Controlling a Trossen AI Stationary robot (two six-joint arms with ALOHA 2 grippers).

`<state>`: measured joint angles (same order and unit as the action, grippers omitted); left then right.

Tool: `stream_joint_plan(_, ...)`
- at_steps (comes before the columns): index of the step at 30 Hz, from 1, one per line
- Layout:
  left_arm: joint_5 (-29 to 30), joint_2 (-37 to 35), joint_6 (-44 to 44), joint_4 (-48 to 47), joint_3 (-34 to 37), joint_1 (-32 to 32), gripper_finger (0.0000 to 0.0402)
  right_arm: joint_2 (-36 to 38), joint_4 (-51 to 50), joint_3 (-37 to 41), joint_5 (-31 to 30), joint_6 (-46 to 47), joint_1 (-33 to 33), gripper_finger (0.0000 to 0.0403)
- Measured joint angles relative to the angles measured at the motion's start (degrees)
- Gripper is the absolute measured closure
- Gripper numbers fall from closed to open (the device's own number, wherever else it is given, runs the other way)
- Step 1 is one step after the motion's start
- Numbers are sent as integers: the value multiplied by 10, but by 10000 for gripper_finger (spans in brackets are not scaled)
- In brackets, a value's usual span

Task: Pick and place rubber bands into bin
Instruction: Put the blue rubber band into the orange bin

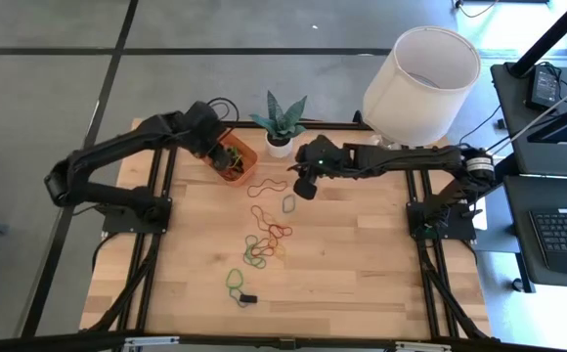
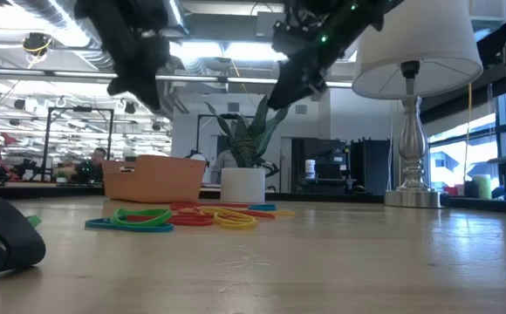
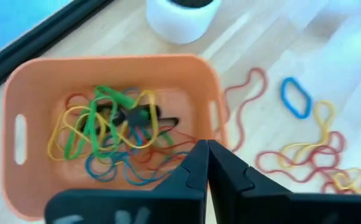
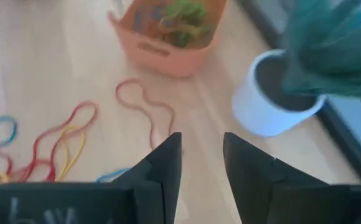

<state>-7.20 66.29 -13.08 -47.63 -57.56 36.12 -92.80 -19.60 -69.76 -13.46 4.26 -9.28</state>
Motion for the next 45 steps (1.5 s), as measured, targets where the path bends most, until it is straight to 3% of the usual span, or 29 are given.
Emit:
stream_joint_plan(8,103,-57,-101,4,15,-148,400,-58,-2,0,87,-18,0,281)
stream_joint_plan(14,169,-77,-194,21,64,-266,400,-88,0,0,93,-36,0,281)
stream_joint_plan(19,202,-80,-209,55,90,-327,400,-134,6,0,122,-73,0,281)
stream_joint_plan(32,207,-102,-158,56,95,-350,400,-223,27,-1,112,33,0,283)
stream_joint_plan(35,207,-119,-126,50,95,-349,400,-229,28,-2,104,52,0,309)
stream_joint_plan(39,207,-153,-83,53,112,-349,400,-230,23,-7,101,82,0,385)
stream_joint_plan(45,196,-243,-43,88,204,-343,400,-230,-40,-78,78,102,9,399)
